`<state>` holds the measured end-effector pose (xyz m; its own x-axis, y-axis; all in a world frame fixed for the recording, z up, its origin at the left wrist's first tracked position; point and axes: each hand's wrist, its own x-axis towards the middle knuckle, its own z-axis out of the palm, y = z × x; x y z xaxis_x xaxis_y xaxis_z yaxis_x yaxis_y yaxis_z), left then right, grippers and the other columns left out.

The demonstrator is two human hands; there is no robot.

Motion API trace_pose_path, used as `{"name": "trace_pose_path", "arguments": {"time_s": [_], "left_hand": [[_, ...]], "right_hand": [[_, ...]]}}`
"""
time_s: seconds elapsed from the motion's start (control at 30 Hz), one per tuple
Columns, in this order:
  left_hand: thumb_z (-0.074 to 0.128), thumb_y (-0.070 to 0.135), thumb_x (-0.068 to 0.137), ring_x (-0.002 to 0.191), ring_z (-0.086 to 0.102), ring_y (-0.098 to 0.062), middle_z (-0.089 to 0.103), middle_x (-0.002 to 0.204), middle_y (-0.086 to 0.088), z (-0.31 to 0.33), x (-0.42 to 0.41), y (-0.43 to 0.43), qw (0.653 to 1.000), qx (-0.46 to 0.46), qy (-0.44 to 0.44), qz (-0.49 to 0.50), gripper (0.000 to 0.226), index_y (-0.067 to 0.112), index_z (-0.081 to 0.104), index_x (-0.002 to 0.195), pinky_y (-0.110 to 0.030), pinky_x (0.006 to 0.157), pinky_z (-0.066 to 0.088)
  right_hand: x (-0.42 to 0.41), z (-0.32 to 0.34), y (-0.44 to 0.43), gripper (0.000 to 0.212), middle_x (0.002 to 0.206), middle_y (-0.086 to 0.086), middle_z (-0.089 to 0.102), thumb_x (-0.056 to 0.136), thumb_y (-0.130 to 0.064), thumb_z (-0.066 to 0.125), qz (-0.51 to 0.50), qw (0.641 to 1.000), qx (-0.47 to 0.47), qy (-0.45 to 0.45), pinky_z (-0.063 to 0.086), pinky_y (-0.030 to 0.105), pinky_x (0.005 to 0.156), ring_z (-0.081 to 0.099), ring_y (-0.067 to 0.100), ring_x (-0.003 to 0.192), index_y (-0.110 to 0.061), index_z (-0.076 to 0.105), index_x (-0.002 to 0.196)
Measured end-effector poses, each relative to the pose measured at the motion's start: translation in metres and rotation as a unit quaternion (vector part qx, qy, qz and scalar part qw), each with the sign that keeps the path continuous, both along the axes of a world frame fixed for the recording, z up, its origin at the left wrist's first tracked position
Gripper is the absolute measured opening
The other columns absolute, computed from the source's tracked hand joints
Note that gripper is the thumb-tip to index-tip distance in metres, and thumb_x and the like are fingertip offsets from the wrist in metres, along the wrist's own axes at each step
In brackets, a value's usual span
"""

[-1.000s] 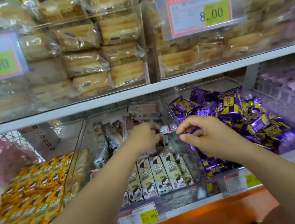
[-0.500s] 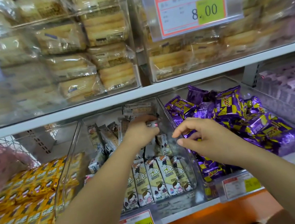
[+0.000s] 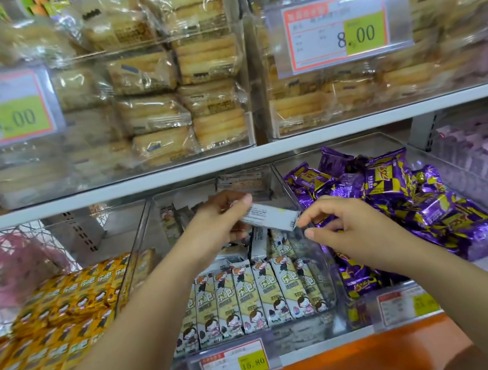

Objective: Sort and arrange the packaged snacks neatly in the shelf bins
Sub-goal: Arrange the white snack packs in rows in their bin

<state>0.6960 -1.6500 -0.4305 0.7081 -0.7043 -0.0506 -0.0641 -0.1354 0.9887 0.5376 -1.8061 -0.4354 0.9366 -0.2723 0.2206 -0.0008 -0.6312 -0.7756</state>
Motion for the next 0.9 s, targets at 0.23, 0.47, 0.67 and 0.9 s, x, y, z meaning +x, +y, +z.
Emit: {"name": "trace_pose_path", "arguments": {"time_s": [0.23, 0.47, 0.67, 0.9], "left_hand": [[0.054, -0.007, 0.088, 0.101, 0.062, -0.025, 0.059, 0.115, -0.015, -0.007, 0.008, 0.006, 0.992, -0.049, 0.106, -0.048, 0.033, 0.016, 0.059, 0.112, -0.027, 0.082, 0.057], [0.057, -0.01, 0.085, 0.087, 0.068, -0.013, 0.064, 0.103, -0.006, -0.016, -0.009, -0.018, 0.985, 0.004, 0.123, -0.124, 0.029, 0.01, 0.056, 0.106, -0.022, 0.079, 0.055], [0.068, 0.013, 0.086, 0.089, 0.06, -0.016, 0.057, 0.11, -0.011, -0.032, -0.011, -0.028, 0.964, 0.151, -0.091, -0.199, 0.018, 0.024, 0.058, 0.094, -0.035, 0.093, 0.05], [0.051, 0.051, 0.091, 0.114, 0.05, -0.016, 0.048, 0.136, -0.003, -0.028, -0.034, -0.018, 0.837, 0.327, -0.355, -0.256, 0.058, 0.022, 0.039, 0.14, -0.025, 0.091, 0.04]], "right_hand": [[-0.004, -0.013, 0.002, 0.02, 0.096, -0.013, 0.065, 0.089, -0.012, 0.061, -0.04, 0.997, 0.05, -0.05, 0.05, 0.013, 0.079, 0.061, -0.004, 0.087, -0.032, 0.065, 0.089], [-0.002, -0.017, 0.0, 0.024, 0.098, -0.008, 0.066, 0.087, -0.007, 0.062, -0.031, 0.995, 0.047, -0.08, 0.05, 0.012, 0.08, 0.061, -0.001, 0.091, -0.03, 0.064, 0.085], [0.0, -0.018, 0.001, 0.023, 0.098, -0.005, 0.064, 0.086, -0.008, 0.063, -0.029, 0.996, 0.022, -0.082, 0.049, 0.013, 0.081, 0.06, 0.002, 0.093, -0.031, 0.064, 0.084], [0.0, -0.017, 0.001, 0.016, 0.098, -0.006, 0.063, 0.087, -0.009, 0.063, -0.034, 0.997, 0.016, -0.066, 0.048, 0.01, 0.076, 0.059, -0.001, 0.089, -0.025, 0.067, 0.087]]}}
